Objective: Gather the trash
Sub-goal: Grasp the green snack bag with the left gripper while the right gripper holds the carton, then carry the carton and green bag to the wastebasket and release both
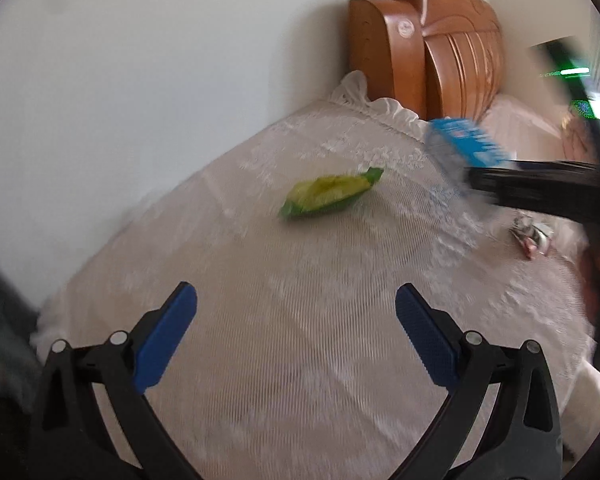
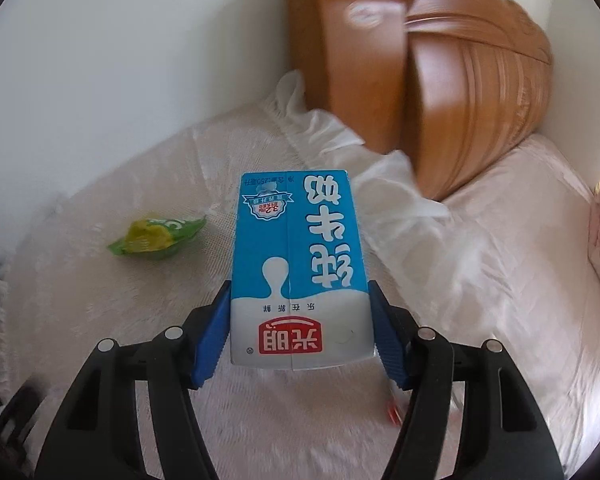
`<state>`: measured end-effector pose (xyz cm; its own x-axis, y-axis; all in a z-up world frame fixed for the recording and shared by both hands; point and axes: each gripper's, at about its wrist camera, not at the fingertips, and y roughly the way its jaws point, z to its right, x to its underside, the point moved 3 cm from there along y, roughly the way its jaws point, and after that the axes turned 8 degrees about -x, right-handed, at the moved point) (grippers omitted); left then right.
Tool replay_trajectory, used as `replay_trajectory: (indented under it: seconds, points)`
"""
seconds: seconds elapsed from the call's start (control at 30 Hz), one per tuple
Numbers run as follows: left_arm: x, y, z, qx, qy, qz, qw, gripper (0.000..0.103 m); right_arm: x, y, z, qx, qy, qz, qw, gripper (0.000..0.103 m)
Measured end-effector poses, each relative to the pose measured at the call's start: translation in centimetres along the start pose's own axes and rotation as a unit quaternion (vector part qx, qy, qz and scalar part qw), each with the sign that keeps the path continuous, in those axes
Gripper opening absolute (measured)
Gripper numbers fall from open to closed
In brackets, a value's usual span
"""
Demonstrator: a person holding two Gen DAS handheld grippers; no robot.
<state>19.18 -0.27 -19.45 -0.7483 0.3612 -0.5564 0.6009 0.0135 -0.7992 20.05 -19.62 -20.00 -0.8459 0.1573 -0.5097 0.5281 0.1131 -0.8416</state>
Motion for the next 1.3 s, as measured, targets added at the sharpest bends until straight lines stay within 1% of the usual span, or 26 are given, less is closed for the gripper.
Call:
replay_trajectory:
  seconds: [0.07,0.17,0.27,0.37,0.43,0.5,0.53,0.57,0.6,0.67,0.8,0.9,1.03,1.13,1.2,1.3]
  points:
    - [-1.5,2.0,1.0,0.012,0.017,0.004,0.9998,0.095,1.4,-2.8,0.7,-0.007,0.015,0.015,1.0,0.065]
    - [-3.7,4.9,2.5,0.027,0.04,0.01,0.9988,0.095,3.5,-5.7,1.6,-0.012,0.033,0.023,0.999,0.065]
    - [-5.4,7.6,3.7,0.026,0.064,0.014,0.9976,0.095,6.3,-8.2,2.0,-0.01,0.043,0.018,0.999,0.065]
    - [-6.5,10.3,4.5,0.04,0.075,0.0,0.9964,0.095,8.8,-10.2,2.2,0.004,0.049,0.012,0.999,0.065]
    - [-6.7,11.5,4.9,0.039,0.089,-0.005,0.9953,0.092,10.4,-11.4,2.4,0.011,0.058,0.008,0.998,0.065]
    - [-6.6,12.2,5.5,0.042,0.107,-0.005,0.9934,0.081,11.8,-12.3,2.7,0.021,0.069,0.006,0.997,0.065]
    - [-6.5,12.4,5.7,0.043,0.115,-0.004,0.9924,0.077,12.3,-12.6,2.7,0.024,0.073,0.005,0.997,0.065]
    - [-6.5,12.7,6.0,0.043,0.123,-0.003,0.9914,0.067,12.8,-12.9,2.8,0.025,0.078,0.005,0.997,0.065]
    - [-6.5,12.8,6.2,0.044,0.127,-0.003,0.9909,0.063,13.3,-13.3,2.8,0.026,0.086,0.005,0.996,0.065]
    - [-6.6,12.9,6.1,0.05,0.125,0.0,0.9909,0.058,13.9,-13.7,2.9,0.026,0.097,0.007,0.995,0.065]
    - [-6.8,13.0,5.8,0.064,0.118,-0.002,0.9909,0.056,14.7,-14.2,2.5,0.032,0.103,0.008,0.994,0.065]
    - [-6.5,12.5,5.2,0.068,0.097,-0.004,0.9929,0.055,14.9,-14.4,2.0,0.03,0.101,0.011,0.994,0.065]
    - [-5.3,9.9,4.0,0.069,0.066,-0.005,0.9955,0.055,15.0,-15.3,1.3,0.02,0.092,0.023,0.995,0.065]
    - [-3.6,6.3,2.8,0.075,0.034,-0.007,0.9966,0.055,15.3,-16.1,0.7,0.005,0.083,0.032,0.996,0.065]
    - [-2.0,3.0,2.0,0.075,0.004,-0.006,0.9972,0.055,15.4,-16.7,0.3,-0.007,0.075,0.037,0.996,0.065]
    - [0.4,-1.3,1.1,0.082,-0.036,-0.008,0.996,0.055,15.9,-17.9,0.1,-0.029,0.069,0.047,0.996,0.065]
